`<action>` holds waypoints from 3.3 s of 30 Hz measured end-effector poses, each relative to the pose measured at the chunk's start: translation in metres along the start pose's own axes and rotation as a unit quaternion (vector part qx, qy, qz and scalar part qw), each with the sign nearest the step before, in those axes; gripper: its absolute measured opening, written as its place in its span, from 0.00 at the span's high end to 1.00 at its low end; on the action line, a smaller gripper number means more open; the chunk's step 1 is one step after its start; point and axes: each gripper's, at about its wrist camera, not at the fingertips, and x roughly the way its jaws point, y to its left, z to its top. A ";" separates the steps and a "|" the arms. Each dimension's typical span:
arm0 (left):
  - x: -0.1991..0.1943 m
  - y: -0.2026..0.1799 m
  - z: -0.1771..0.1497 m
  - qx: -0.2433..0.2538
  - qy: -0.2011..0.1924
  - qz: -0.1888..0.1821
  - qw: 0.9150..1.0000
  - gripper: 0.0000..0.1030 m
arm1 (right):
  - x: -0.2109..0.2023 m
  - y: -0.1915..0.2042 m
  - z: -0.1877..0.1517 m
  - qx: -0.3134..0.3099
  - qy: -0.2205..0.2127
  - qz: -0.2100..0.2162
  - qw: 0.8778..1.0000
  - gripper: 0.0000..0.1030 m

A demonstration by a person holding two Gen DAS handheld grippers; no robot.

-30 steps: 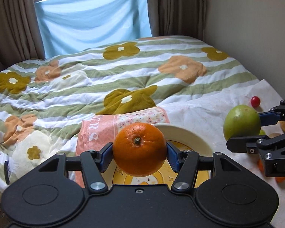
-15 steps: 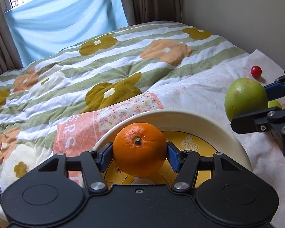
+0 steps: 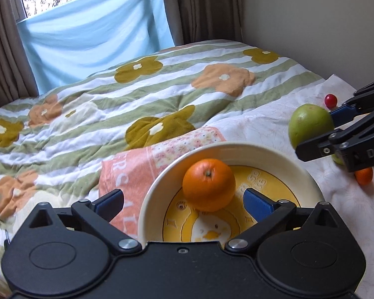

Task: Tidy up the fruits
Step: 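Lower the green apple into the bowl beside the orange and open the right gripper, then move both grippers back over the remaining fruits on the cloth, then grasp a small tangerine with the left gripper while the right gripper grasps a large orange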

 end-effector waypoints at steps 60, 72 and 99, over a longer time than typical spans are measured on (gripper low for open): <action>-0.160 -0.069 -0.021 -0.097 -0.069 0.045 0.992 0.00 | -0.147 -0.026 -0.084 0.022 -0.073 -0.055 0.996 0.00; -0.164 -0.166 -0.010 -0.108 -0.065 0.045 0.991 0.00 | -0.191 -0.116 -0.139 0.032 -0.070 -0.074 0.994 0.00; -0.027 -0.316 -0.006 -0.068 0.001 0.007 0.998 0.12 | -0.126 -0.259 -0.198 0.013 -0.052 -0.073 0.996 0.00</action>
